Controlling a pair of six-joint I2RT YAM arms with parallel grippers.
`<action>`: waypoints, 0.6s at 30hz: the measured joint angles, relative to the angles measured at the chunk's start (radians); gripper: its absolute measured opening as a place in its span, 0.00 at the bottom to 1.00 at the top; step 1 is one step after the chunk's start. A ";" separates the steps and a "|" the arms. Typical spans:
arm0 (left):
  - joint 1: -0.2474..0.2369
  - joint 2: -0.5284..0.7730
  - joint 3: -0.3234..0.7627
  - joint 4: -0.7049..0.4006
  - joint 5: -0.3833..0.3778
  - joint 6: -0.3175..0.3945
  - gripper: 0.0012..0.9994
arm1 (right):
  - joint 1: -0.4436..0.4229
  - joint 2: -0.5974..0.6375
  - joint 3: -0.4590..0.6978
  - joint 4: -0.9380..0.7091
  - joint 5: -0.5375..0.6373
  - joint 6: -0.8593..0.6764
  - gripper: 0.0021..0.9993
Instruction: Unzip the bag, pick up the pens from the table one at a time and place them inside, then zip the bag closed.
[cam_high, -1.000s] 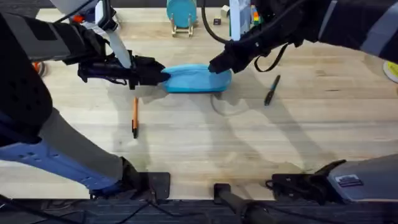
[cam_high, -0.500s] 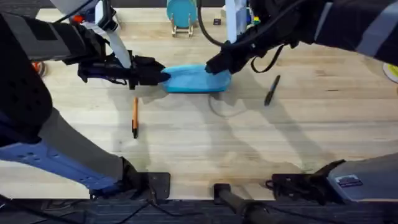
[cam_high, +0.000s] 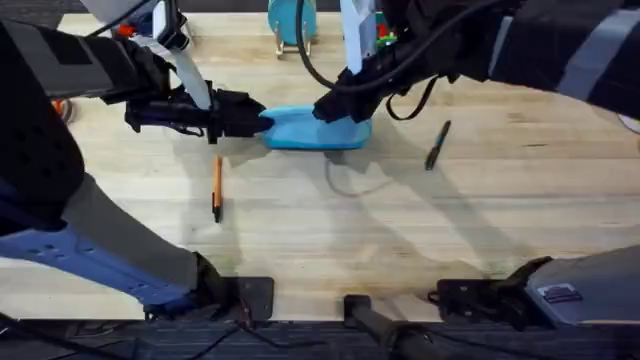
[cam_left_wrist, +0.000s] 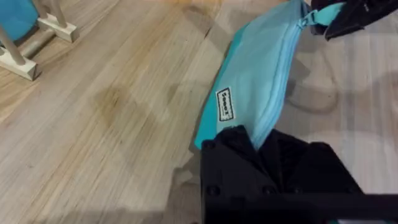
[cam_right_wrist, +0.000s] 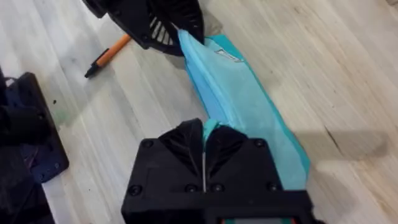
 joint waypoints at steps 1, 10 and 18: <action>0.000 0.000 0.000 0.000 0.000 0.000 0.04 | 0.002 0.000 0.000 0.003 0.000 0.000 0.03; 0.000 0.000 0.000 -0.001 -0.001 0.000 0.04 | 0.031 0.058 0.003 0.068 -0.020 0.000 0.03; 0.000 0.000 0.000 -0.001 -0.001 0.000 0.04 | 0.057 0.061 0.003 0.122 -0.018 0.000 0.03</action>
